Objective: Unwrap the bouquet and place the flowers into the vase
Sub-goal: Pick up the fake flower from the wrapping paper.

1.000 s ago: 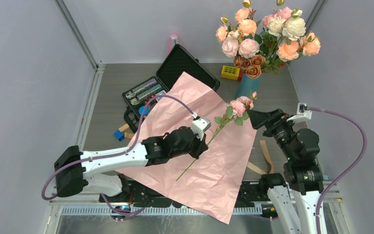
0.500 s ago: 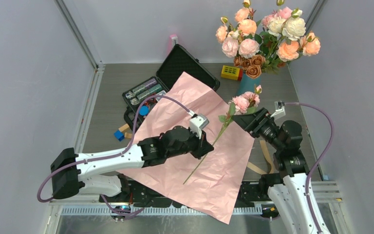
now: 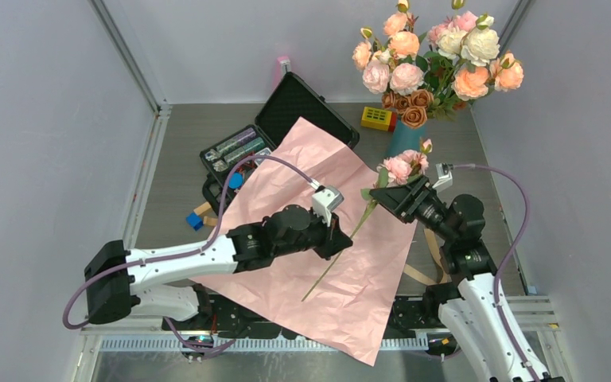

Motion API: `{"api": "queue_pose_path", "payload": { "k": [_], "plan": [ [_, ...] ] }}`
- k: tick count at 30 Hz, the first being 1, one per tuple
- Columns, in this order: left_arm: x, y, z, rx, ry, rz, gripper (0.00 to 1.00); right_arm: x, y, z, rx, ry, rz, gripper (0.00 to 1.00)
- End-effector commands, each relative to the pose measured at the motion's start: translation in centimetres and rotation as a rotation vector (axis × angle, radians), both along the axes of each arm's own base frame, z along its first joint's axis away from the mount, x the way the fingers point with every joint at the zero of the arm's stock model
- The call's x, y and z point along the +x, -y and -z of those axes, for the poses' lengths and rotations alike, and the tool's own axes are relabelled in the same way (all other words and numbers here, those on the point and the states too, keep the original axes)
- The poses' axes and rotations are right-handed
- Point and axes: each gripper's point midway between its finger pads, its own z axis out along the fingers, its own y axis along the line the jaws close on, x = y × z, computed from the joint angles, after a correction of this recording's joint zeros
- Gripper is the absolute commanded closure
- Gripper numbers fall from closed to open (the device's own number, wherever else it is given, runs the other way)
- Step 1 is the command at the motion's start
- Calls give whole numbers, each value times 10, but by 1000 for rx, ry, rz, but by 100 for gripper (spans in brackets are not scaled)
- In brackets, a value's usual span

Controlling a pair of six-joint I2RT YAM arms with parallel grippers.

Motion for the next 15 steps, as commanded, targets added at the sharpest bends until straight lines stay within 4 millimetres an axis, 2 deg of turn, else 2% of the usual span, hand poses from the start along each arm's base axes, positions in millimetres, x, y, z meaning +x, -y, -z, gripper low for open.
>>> {"api": "queue_pose_path", "payload": {
  "k": [1,15],
  "plan": [
    [3,15,-34,-93,35,12,100,0,-8,-19,41,72,-36,39],
    [6,20,-34,-71,34,13,100,1,-14,-13,44,60,-47,67]
  ]
}}
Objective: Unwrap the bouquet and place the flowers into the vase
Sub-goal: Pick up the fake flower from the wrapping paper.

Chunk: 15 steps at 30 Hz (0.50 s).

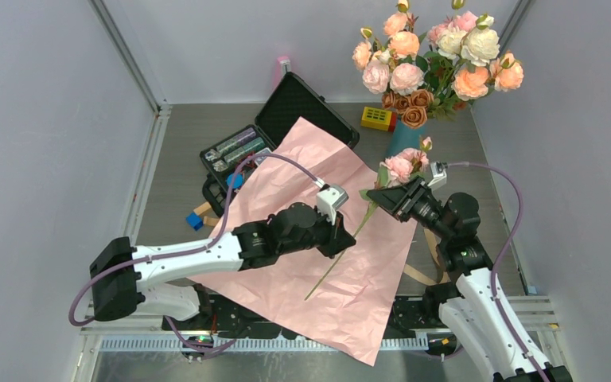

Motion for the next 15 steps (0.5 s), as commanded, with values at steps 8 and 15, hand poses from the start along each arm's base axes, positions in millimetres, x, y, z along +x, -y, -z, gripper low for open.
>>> {"api": "queue_pose_path", "payload": {
  "k": [8,15],
  "plan": [
    [7,8,-29,-48,21,-15,100,1,-1,-7,-1,55,4,90],
    [12,3,-23,-14,-5,-24,78,5,5,-4,-44,67,41,100]
  ]
}}
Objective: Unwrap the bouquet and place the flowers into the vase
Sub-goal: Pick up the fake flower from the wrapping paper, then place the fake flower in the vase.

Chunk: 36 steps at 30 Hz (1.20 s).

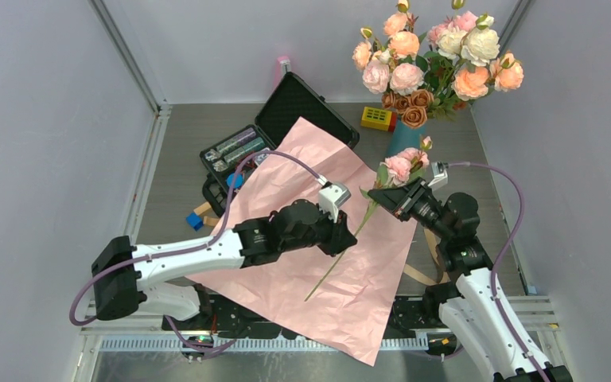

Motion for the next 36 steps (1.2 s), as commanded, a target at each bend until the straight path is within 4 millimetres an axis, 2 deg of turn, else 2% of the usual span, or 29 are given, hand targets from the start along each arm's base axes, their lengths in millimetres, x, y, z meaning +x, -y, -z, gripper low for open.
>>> {"api": "queue_pose_path", "payload": {
  "k": [1,4,5,6,7,8,9,13,14,17,18,19,20,21,22,23,24,25,26,31,36],
  "plan": [
    [9,2,-20,-37,6,-17,70,1,4,-3,-53,58,22,100],
    [14,-5,-15,-7,-7,-34,50,4,13,-7,-127,80,75,100],
    [18,-9,-11,13,-14,-47,43,2,17,2,-189,66,81,100],
    [22,-14,-7,33,-21,-60,36,4,23,-3,-223,81,114,100],
    [27,-20,-3,54,-26,-75,31,3,28,7,-292,70,121,100],
    [31,-26,1,76,-36,-79,26,6,36,0,-330,83,165,100],
    [35,-32,5,94,-50,-80,22,6,43,10,-397,60,176,100],
    [53,-66,4,153,-57,-110,11,16,71,-6,-545,78,299,100],
    [58,-77,2,172,-50,-123,10,20,80,-6,-591,80,338,100],
    [70,-111,-2,239,-28,-166,7,35,103,-27,-669,87,456,100],
    [75,-123,-4,259,-13,-181,6,41,107,-27,-704,81,470,100],
    [81,-134,-8,267,-4,-202,5,45,114,-41,-719,97,515,100],
    [88,-147,-9,274,-1,-231,5,52,118,-42,-754,94,526,100],
    [93,-158,-12,273,8,-254,4,56,125,-56,-765,113,572,100],
    [99,-169,-12,275,12,-279,4,62,128,-58,-798,115,581,100],
    [105,-181,-14,275,16,-306,3,66,134,-74,-806,136,619,100],
    [110,-191,-16,273,18,-330,3,72,137,-76,-836,140,629,100],
    [115,-202,-17,271,20,-355,3,75,143,-90,-839,159,664,100],
    [121,-213,-19,270,21,-382,3,80,147,-95,-861,166,679,100],
    [145,-267,-18,329,48,-538,3,90,166,-143,-888,246,782,100],
    [150,-294,-10,440,96,-625,3,94,183,-176,-961,299,856,100]
  ]
}}
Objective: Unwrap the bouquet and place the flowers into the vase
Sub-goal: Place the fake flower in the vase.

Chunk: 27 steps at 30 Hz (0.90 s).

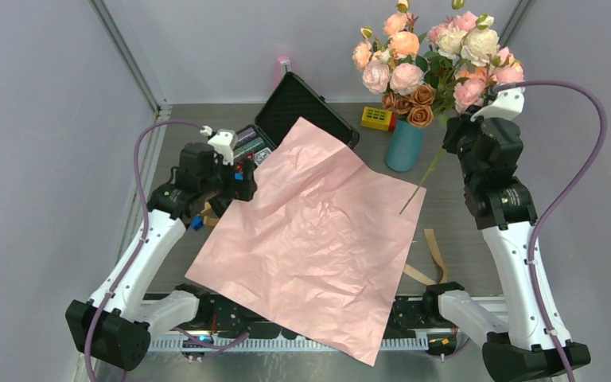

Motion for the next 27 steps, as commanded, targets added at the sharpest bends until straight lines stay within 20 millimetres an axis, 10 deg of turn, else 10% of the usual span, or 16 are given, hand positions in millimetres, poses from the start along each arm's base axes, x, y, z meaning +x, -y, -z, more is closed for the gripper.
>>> {"api": "queue_pose_path", "payload": {
  "k": [1,27],
  "plan": [
    [-1,-20,-5,100,58,-28,3,0,23,-64,-99,160,86,100],
    [-3,-23,-5,79,66,-29,2,35,17,-195,-238,448,7,100]
  ]
}}
